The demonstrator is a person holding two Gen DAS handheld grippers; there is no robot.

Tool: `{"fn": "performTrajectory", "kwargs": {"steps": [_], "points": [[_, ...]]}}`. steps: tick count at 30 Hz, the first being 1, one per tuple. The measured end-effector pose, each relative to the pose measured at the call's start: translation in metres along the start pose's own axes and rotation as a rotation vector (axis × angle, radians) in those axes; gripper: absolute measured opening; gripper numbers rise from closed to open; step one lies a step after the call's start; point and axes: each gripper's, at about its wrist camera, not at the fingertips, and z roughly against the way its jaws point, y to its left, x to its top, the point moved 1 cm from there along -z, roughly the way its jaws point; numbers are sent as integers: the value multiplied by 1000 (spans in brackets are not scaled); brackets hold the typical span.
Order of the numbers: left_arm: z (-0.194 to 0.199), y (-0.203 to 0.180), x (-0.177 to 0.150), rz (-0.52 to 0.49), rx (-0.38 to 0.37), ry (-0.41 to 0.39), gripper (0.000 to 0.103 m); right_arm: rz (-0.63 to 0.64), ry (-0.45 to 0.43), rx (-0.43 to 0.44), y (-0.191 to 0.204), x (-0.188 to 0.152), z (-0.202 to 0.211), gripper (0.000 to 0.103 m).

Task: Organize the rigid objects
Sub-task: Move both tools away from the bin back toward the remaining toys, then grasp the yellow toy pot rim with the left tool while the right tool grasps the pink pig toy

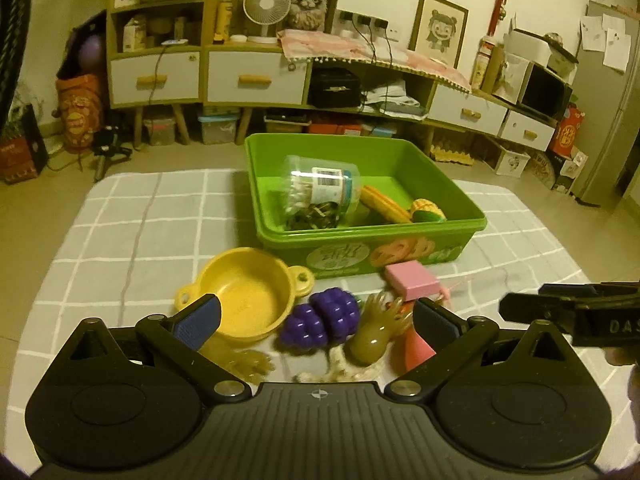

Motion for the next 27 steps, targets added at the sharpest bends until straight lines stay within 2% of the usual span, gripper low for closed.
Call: {"fn": "performTrajectory", "kwargs": {"steps": [2,16,22,27], "points": [[2,2,-4,-16,13,-11,101,8,0,19,0,-7,1,71],[-15,23,-19,-31,61,-17,101,74,31,44,14,-29,-5,72],[-28,36,-17,41,74,-10,101,108,58,39,26,-37,-12,72],[-38,34,-12,58,86,-30,101,113,72,36,32,-40,-20,72]]}}
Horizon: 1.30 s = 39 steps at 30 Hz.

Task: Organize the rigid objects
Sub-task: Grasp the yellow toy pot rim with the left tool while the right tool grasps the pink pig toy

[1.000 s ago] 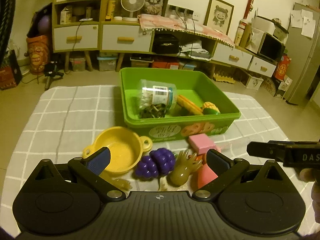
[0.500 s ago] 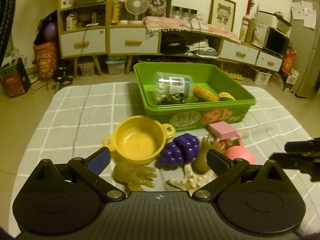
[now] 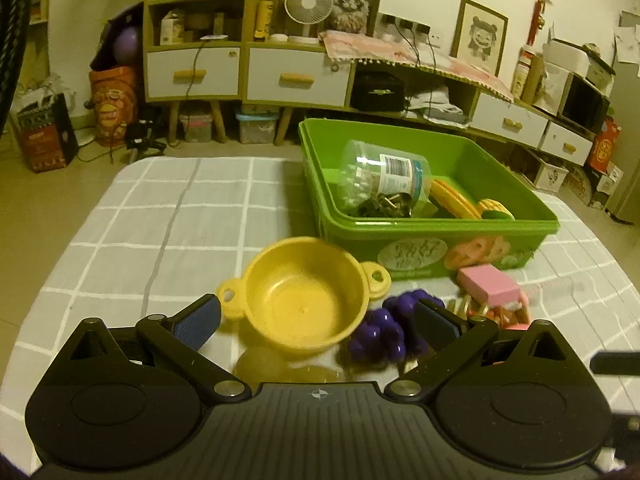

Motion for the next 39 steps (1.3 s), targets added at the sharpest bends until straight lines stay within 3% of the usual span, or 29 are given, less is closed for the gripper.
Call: {"fn": "performTrajectory", "kwargs": {"steps": [23,31,33,39], "points": [[-20,-2,11,84,40,9,97,-23,-5,-62,13,-4,-29,72],[-20,3,13,125,6,30,73,-29,-10,-58,10,-4,-29,57],[-22,4,12,125,8,53,57,-31,-10,-41,10,-4,-28,53],[-26,11,7,159,1,98,37,-26,-14,-47,10,-3,-25,48]]}}
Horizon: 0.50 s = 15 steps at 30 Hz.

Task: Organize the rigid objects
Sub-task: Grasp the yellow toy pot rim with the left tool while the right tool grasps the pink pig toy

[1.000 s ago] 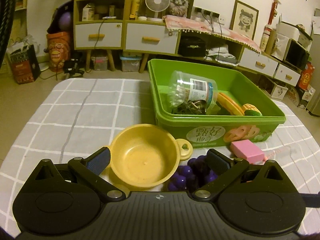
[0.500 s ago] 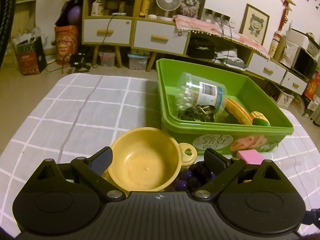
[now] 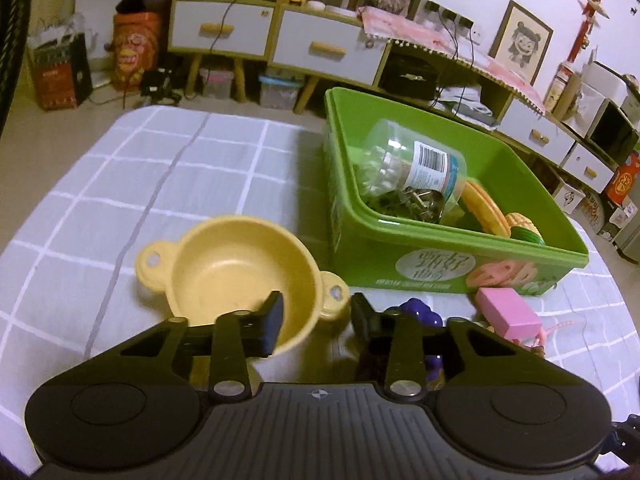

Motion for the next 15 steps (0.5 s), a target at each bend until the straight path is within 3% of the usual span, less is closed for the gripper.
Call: {"fn": "performTrajectory", "kwargs": {"steps": [7,15], "points": [[7,-2,1,-10,-8,-21,28,-16,-17,8,-4,6,9,32],[13,1,3,23,-37,-23,26,-81,-9,35,-13,11,12,31]]}}
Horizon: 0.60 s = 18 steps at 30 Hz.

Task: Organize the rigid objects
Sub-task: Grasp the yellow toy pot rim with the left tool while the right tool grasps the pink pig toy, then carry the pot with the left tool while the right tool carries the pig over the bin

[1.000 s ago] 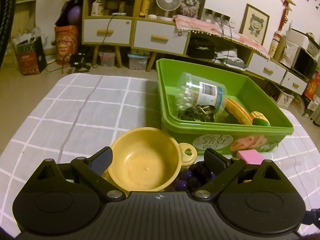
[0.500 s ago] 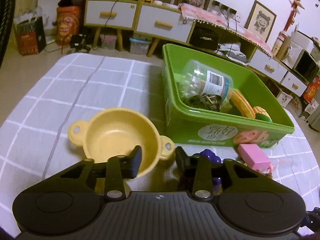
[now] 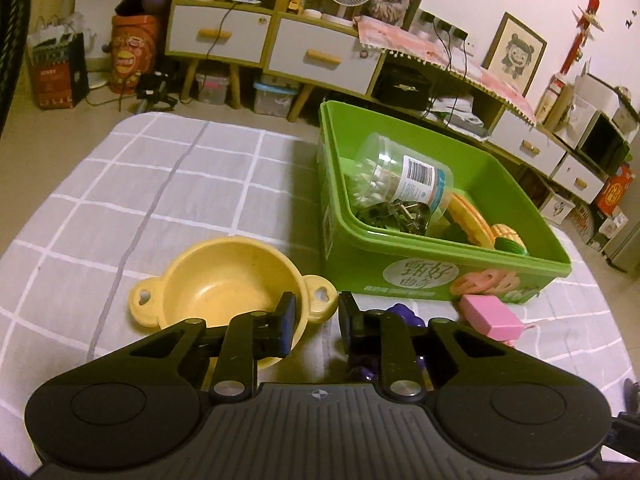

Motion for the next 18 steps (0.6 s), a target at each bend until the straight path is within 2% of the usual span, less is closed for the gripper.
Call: {"fn": "performTrajectory", "kwargs": {"steps": [18], "points": [[22,7,4,66,-57,-11,25,-325,34,150,-46,17,17,31]]}}
